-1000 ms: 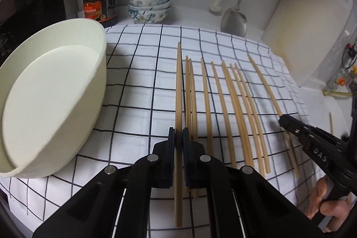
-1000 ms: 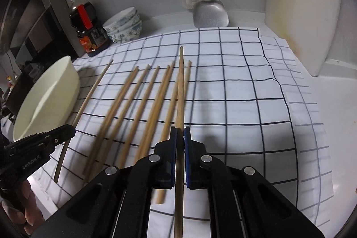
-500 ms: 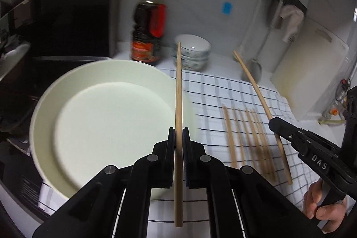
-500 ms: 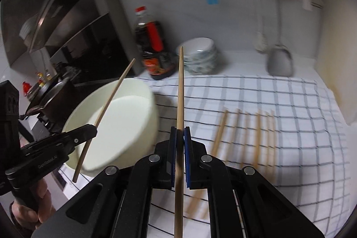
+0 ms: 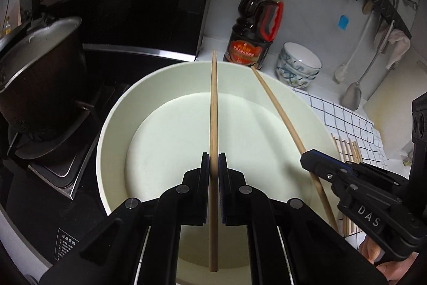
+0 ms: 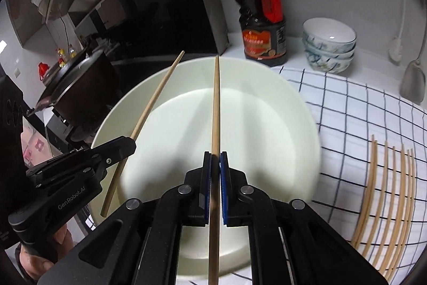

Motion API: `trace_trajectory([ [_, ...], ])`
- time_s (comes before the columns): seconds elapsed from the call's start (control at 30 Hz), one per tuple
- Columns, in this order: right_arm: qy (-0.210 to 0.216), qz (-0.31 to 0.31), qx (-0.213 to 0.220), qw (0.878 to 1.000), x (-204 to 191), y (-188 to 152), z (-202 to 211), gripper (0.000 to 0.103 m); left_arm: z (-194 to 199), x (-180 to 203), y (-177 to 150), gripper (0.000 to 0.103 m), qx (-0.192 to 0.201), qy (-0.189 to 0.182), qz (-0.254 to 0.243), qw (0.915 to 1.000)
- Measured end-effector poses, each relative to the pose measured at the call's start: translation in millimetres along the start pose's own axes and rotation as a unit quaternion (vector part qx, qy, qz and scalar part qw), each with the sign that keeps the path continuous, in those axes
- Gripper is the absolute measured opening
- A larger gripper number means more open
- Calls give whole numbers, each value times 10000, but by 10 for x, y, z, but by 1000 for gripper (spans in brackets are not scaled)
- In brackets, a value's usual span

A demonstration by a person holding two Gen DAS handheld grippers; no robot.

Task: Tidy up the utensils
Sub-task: 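Lift both held chopsticks and carry them over the cream-white basin, then open the right tool over the basin while the left tool releases its chopstick, then move both open tools back over the remaining chopsticks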

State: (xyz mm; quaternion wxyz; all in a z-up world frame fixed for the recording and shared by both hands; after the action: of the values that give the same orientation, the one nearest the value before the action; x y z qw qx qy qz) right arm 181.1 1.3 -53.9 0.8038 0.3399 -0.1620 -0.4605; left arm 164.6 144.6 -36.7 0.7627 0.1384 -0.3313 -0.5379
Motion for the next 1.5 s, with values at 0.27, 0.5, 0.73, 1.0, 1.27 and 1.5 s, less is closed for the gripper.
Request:
trace_trajectory([
  [0.27,-107,-22,-290,9995,-25,-14,-258,6,-254,-119,-55,8,-239,110,75,9996],
  [0.5,-305,13,-206,9993,43,3,-199,16,-224,-186,-73,23,-226,245,124,9994],
  [0.73,-445,-27,-21,9990,129,-47,47,18,104,-217,-42,67,322,311,183,9988],
  [1.0,-505,-68,297,9983,208,-249,442,37,347,-64,-222,78,475,200,82,9986],
  [1.27,-657,-107,422,9969,379,-661,794,59,453,247,-545,94,399,23,-78,9992],
  [1.5,-979,-404,393,9936,821,-1031,1116,66,470,652,-872,95,260,-200,-311,9990],
])
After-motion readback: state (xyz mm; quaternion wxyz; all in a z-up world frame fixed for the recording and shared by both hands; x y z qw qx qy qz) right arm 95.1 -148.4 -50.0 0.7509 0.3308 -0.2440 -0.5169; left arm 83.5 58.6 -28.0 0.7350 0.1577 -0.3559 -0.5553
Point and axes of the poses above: each gripper's, at about its wrist camera, not at the fingertips, and z roughly against the way its jaws point, x to its right, y to its top, the point moved 5 cm from there along -z, roughly the way its jaws point, and after that the axes turned 14 degrees about z, right-handed, at the moved point
